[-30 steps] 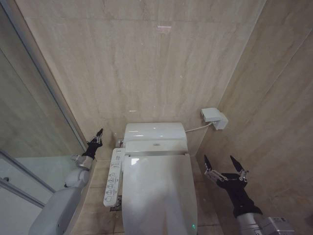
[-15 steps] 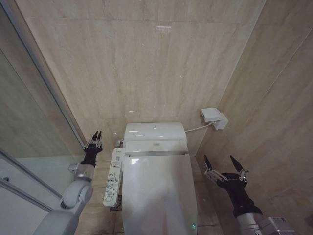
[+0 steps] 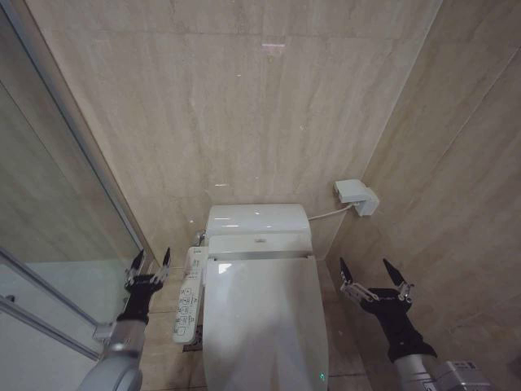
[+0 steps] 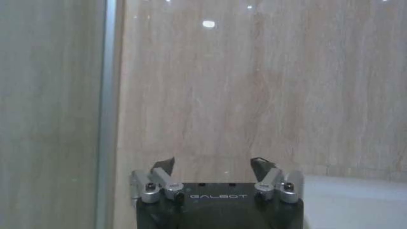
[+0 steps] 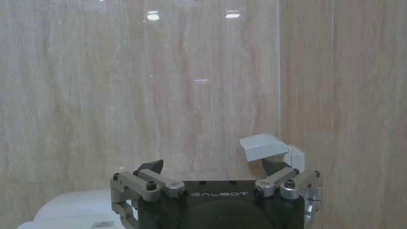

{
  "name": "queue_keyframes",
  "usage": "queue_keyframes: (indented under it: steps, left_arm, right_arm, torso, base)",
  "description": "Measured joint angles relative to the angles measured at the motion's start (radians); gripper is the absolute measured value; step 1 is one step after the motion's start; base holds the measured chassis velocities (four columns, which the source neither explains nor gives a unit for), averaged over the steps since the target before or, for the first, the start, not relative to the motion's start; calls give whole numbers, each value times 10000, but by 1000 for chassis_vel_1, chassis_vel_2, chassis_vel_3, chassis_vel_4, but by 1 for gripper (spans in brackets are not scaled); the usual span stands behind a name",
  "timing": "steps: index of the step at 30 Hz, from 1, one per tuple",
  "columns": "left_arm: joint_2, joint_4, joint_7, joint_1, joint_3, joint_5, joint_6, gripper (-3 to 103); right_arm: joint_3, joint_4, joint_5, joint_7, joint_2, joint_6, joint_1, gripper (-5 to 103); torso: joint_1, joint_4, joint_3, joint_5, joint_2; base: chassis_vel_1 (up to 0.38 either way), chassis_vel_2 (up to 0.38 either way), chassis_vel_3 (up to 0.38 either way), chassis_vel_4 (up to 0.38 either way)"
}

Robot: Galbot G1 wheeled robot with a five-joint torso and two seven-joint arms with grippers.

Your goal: Open the toilet lid, clean the toilet bowl with a toilet brush, close the toilet lid, and flush.

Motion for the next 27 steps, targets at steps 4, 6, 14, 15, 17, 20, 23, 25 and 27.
queue_keyframes:
  steps: [4,6,14,15,17,20,23,25,27]
  left_arm:
    - [-280,-503,170,793,-205,139,-163,81]
    - [-357,-621,236,990,-235,228,-222,81]
    - [-905,-1365,340,1897,-185,1137,-453,100]
    - [-1008,-1431,352,1982,-200,1235,-489,100]
    - [-1081,-1471,358,2041,-204,1290,-517,100]
    - [-1408,-1679,402,2321,-145,1527,-655,100]
    - [-1564,-1745,442,2390,-108,1622,-698,100]
    - [-1619,-1758,454,2403,-91,1648,-711,100]
    - [-1702,-1776,482,2420,-69,1689,-740,100]
  right_arm:
    - [0,0,0,1,0,0,0,100]
    - [-1,0,0,0,0,0,0,100]
    - [0,0,0,0,0,0,0,100]
    - [0,0,0,0,0,0,0,100]
    - [0,0,0,0,0,0,0,100]
    - [0,0,0,0,0,0,0,100]
    - [0,0,0,0,0,0,0,100]
    - [0,0,0,0,0,0,0,100]
    - [0,0,0,0,0,0,0,100]
  torso:
    - [0,-1,0,1,0]
    - [0,-1,0,0,0]
    - [0,-3,0,0,0]
    - [1,-2,0,1,0]
    - [2,-2,0,1,0]
    - [3,-2,1,0,-1]
    - [3,-1,2,0,-2]
    - [4,-1,2,0,-2]
    - [4,-1,2,1,-3]
  base:
    - [0,0,0,0]
    - [0,0,0,0]
    - [0,0,0,0]
    - [0,0,0,0]
    - [0,0,0,0]
    - [0,0,0,0]
    - [20,-18,-6,15]
    - [61,-53,-52,50]
    - [110,-105,-115,100]
